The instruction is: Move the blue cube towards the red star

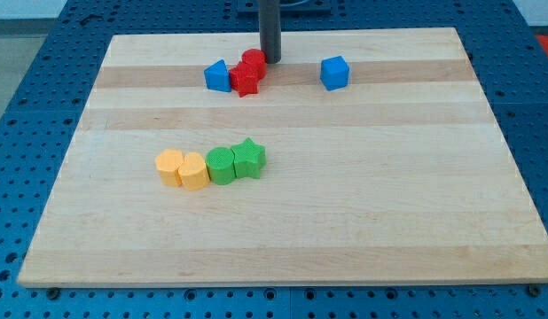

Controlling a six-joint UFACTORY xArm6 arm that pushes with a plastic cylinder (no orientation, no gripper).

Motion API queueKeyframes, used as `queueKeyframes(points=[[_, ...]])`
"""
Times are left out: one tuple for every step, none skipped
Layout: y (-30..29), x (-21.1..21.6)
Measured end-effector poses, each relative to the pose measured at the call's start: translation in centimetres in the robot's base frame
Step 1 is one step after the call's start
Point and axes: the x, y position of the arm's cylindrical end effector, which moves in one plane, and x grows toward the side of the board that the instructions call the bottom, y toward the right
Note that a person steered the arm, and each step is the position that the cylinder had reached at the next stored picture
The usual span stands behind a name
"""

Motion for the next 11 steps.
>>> queueKeyframes(points=[[4.9, 0.0], [11.8, 0.0], [14.5, 1.4], [13.7, 3.4], [12.1, 3.4], [12.2, 3.4], [12.1, 3.4], [9.4, 4.0], [7.0, 4.2], [6.5, 4.2], [8.4, 4.2]])
